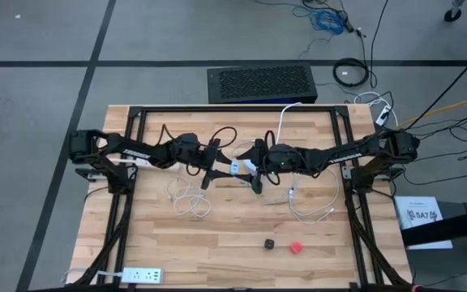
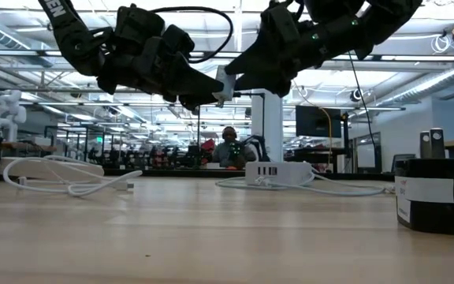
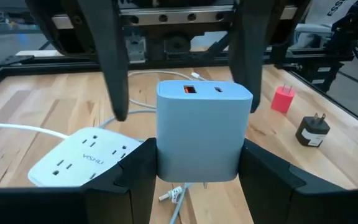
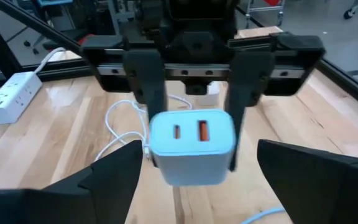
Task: Insert USB
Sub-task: Insert the white charger adapter into the white outlet extension
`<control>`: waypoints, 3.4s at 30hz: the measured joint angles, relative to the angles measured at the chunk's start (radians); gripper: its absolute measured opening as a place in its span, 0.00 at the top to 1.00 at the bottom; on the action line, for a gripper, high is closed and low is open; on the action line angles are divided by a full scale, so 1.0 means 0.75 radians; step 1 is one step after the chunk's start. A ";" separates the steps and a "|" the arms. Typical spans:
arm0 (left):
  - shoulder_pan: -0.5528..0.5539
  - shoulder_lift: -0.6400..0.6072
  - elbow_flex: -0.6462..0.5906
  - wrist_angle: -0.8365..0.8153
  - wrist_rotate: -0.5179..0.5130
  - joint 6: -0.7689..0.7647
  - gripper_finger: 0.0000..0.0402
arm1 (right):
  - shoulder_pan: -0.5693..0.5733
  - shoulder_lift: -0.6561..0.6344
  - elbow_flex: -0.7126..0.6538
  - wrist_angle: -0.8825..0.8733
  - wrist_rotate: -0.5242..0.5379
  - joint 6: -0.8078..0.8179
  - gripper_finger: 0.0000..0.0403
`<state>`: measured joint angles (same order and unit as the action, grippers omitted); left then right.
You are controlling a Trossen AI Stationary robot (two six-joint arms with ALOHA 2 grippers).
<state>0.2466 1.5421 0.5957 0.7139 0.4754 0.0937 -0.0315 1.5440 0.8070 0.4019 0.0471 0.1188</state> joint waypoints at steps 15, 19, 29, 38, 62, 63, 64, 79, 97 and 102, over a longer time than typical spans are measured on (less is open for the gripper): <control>0.000 0.001 0.000 -0.032 0.003 -0.008 0.52 | 0.001 0.121 0.247 -0.286 -0.018 -0.071 0.56; 0.001 0.001 0.000 -0.023 0.002 -0.006 0.52 | 0.001 0.116 0.281 -0.343 -0.020 -0.075 0.60; -0.001 0.000 0.003 -0.011 -0.031 -0.004 0.52 | 0.001 0.115 0.401 -0.577 0.004 -0.100 0.60; -0.002 -0.002 0.006 -0.008 -0.139 -0.011 0.47 | 0.000 0.115 0.502 -0.777 0.106 -0.153 0.60; -0.021 0.002 -0.003 -0.107 -0.234 -0.012 0.46 | -0.186 0.067 0.381 -1.054 0.252 0.029 0.60; -0.027 0.002 -0.003 -0.104 -0.234 -0.012 0.46 | -0.202 0.067 0.345 -1.013 0.251 0.036 0.60; -0.030 0.002 -0.003 -0.098 -0.234 -0.011 0.46 | -0.218 0.068 0.313 -0.971 0.252 0.043 0.60; -0.037 0.001 -0.003 -0.088 -0.254 -0.008 0.57 | -0.299 0.070 0.172 -0.778 0.197 0.073 0.60; -0.037 0.001 -0.002 -0.092 -0.257 -0.010 0.57 | -0.326 0.071 0.171 -0.782 0.180 0.041 0.60; -0.037 0.001 -0.002 -0.092 -0.257 -0.010 0.57 | -0.325 0.071 0.171 -0.788 0.172 0.042 0.60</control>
<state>0.2192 1.5425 0.5945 0.6453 0.2825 0.0864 -0.2749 1.5970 0.9356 -0.1893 0.1764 0.1505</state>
